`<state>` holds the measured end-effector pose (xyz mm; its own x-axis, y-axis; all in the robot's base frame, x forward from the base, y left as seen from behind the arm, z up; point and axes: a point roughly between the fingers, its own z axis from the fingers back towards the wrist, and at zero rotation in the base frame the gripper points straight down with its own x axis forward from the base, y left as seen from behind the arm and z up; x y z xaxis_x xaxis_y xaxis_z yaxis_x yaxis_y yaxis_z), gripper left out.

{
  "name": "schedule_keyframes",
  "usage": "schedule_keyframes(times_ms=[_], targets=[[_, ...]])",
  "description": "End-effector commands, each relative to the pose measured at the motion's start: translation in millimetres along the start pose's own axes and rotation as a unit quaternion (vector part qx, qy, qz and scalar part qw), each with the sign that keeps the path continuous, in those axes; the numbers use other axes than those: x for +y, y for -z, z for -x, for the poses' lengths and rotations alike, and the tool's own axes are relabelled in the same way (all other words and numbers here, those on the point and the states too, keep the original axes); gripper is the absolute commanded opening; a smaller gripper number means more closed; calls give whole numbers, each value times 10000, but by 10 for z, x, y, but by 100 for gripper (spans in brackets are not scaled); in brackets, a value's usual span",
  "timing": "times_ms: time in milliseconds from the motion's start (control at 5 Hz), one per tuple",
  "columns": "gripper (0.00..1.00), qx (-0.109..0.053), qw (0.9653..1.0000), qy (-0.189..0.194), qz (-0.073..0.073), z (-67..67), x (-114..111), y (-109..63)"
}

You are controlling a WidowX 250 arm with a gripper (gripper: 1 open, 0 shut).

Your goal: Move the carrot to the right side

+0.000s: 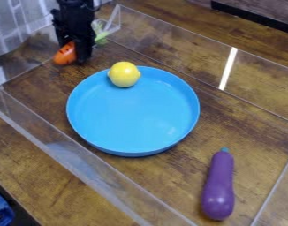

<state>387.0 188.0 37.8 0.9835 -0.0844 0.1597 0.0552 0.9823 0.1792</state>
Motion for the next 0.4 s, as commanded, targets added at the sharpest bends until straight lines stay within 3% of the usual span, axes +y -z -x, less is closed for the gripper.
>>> schedule_keyframes(times_ms=[0,200], targets=[[0,-169,9997,26,-152,-62,23,-182],[0,-102,9998,26,-175,-36,1,-171]])
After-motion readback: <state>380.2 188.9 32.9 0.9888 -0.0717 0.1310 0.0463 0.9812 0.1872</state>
